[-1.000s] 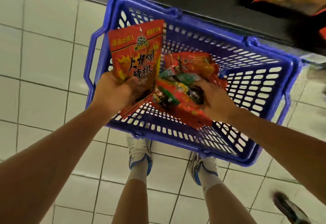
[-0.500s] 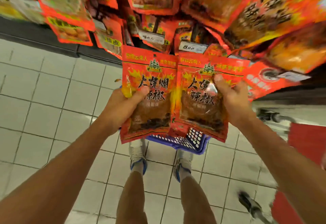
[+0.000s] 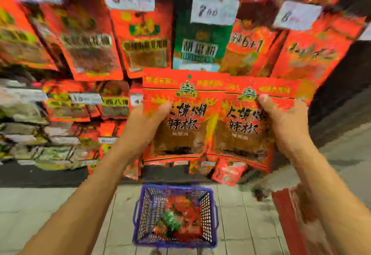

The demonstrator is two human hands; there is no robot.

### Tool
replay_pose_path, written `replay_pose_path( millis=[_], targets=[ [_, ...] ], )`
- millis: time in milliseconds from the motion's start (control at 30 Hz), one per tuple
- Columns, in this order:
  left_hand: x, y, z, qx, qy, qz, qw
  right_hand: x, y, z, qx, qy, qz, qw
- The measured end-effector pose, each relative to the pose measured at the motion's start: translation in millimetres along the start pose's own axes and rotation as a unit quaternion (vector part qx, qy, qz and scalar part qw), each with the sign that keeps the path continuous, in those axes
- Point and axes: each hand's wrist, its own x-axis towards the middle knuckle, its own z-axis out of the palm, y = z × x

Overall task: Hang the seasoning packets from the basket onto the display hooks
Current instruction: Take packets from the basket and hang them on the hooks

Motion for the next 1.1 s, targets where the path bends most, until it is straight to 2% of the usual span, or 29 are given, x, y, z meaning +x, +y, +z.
replay_pose_path(
  millis=[133, 267, 400, 500, 600, 900, 1100],
  targets=[
    [19, 77, 7, 0.0, -0.028, 0.062, 0.998, 25, -62, -18, 0.036, 0.041, -0.046, 0.997],
    [41, 142, 23, -0.048, -0.017, 0.096, 0.994, 58, -116, -40, 0.048, 0.038, -0.078, 0.995],
    [57, 186, 51, -0.083, -0.023, 0.119, 0.989, 96, -146, -59, 0.07, 0.054, -0.099, 0.991],
    [66, 212, 77, -0.099, 0.002, 0.151, 0.984, 129, -162, -67, 0.099, 0.06, -0.09, 0.989],
    [70, 231, 98, -0.06, 0.027, 0.185, 0.981, 159, -180, -68, 0.116, 0.048, -0.085, 0.989],
    [77, 261, 127, -0.04, 0.048, 0.181, 0.981, 196, -223, -52, 0.091, 0.002, -0.11, 0.99],
    [74, 261, 124, -0.045, 0.055, 0.182, 0.981, 193, -202, -53, 0.086, -0.005, -0.101, 0.991]
  ],
)
